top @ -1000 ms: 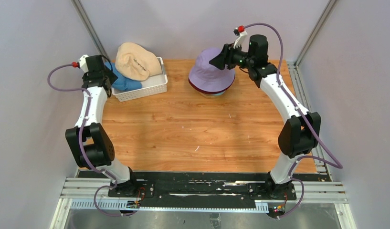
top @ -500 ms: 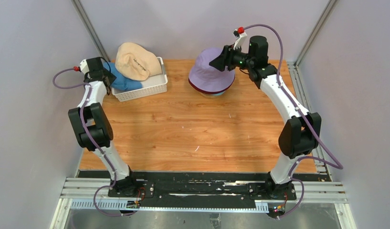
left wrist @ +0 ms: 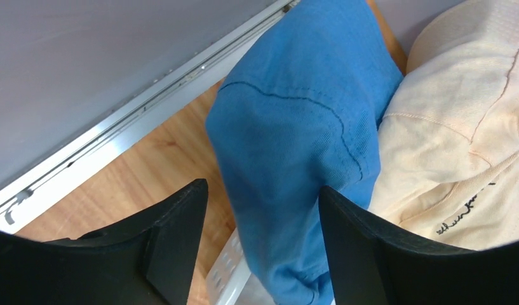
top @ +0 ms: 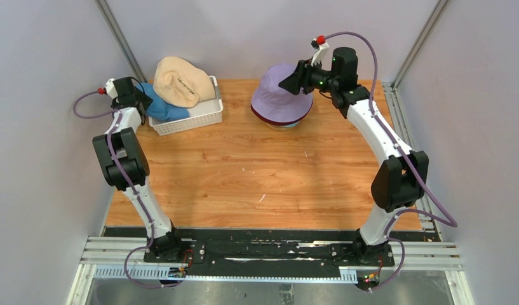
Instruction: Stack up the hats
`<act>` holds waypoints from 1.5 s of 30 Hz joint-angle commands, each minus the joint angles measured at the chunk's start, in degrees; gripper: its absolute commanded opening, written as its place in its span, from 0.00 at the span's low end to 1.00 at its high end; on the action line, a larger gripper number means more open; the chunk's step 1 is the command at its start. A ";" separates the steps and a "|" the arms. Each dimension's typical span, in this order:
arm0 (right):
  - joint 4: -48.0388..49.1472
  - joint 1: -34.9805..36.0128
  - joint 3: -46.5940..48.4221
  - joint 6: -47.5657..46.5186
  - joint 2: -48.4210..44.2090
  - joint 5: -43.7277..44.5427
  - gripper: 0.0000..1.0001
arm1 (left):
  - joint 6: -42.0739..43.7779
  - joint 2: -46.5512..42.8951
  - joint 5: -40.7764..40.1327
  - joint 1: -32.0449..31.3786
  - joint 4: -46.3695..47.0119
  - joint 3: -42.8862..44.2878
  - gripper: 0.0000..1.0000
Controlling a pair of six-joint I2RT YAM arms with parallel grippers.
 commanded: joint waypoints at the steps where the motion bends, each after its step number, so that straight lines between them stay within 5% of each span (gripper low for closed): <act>1: 0.45 0.44 0.42 -0.65 -2.66 -0.54 0.54 | 1.65 2.56 2.37 0.47 4.75 3.35 0.62; 6: 0.32 0.51 -0.03 -0.59 -2.92 -0.40 0.54 | 0.84 -1.48 6.19 0.59 11.70 -0.89 0.04; 7: 0.37 0.52 -0.13 -0.49 -2.89 -0.40 0.54 | 0.38 -3.39 6.91 0.56 14.49 -3.17 0.01; 16: 0.52 0.80 -0.18 -0.57 -2.74 -0.35 0.53 | -5.18 -20.84 14.88 0.23 23.36 -13.75 0.00; 26: 1.16 2.27 1.87 -0.25 -1.00 -0.51 0.53 | -12.17 -31.76 25.56 -3.65 24.67 -12.41 0.00; 33: 3.17 2.87 2.70 1.32 -0.60 -2.76 0.53 | -18.81 -30.74 32.13 -11.65 32.89 -10.32 0.00; 40: 4.05 2.63 2.49 1.90 -1.44 -4.45 0.54 | -32.38 -20.54 41.93 -18.09 52.44 -3.82 0.00; 45: 6.84 1.29 2.87 6.26 -1.10 -7.45 0.54 | -34.71 -14.82 42.80 -20.63 54.58 0.41 0.00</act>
